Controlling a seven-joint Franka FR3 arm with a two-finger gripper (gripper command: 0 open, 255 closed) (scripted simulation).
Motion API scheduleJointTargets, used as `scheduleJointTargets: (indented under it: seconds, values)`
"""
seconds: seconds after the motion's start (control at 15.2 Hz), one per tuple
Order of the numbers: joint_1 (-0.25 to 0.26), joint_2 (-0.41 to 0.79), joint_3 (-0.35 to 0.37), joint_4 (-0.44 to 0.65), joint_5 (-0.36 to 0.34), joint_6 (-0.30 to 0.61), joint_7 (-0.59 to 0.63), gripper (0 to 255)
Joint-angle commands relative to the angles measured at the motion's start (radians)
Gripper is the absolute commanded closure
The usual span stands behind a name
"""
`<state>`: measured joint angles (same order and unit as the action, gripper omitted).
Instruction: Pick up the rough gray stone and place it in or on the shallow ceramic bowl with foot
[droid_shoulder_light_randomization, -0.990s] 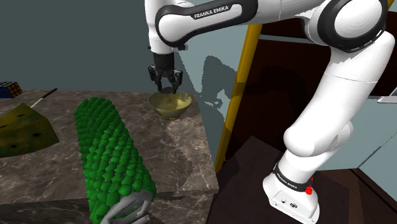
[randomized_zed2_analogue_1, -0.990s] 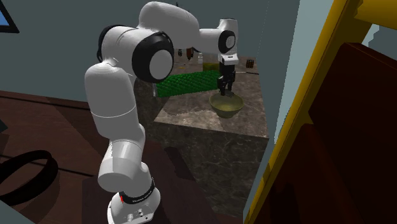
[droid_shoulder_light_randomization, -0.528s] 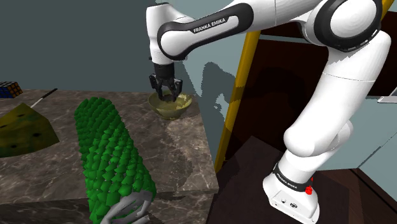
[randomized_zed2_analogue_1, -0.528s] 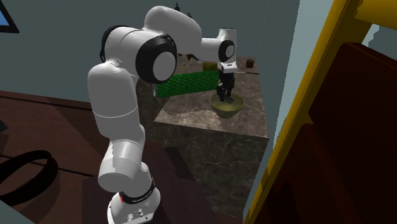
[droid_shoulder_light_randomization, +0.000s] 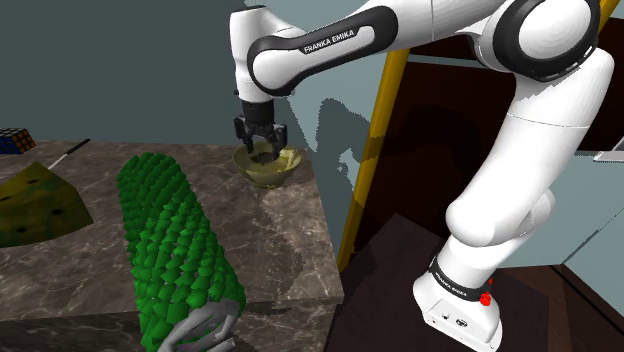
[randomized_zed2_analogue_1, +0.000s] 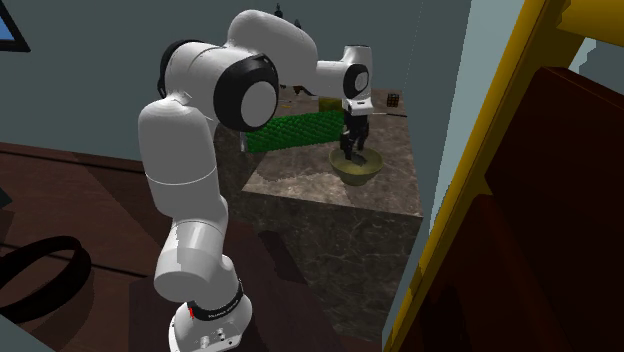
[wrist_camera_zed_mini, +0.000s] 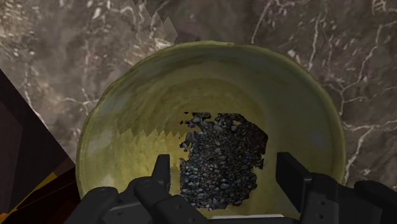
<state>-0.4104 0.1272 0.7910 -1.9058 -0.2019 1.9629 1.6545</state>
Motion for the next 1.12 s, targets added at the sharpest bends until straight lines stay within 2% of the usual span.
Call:
scheduleJointTargets:
  seconds: [0.0, 0.26, 0.53, 1.06]
  values:
    - [0.0, 0.0, 0.0, 0.0, 0.0, 0.0, 0.0, 0]
    - [0.0, 0.0, 0.0, 0.0, 0.0, 0.0, 0.0, 0]
    - [0.002, -0.028, 0.008, 0.101, 0.029, -0.119, -0.02, 0]
    - [0.002, -0.028, 0.008, 0.101, 0.029, -0.119, -0.02, 0]
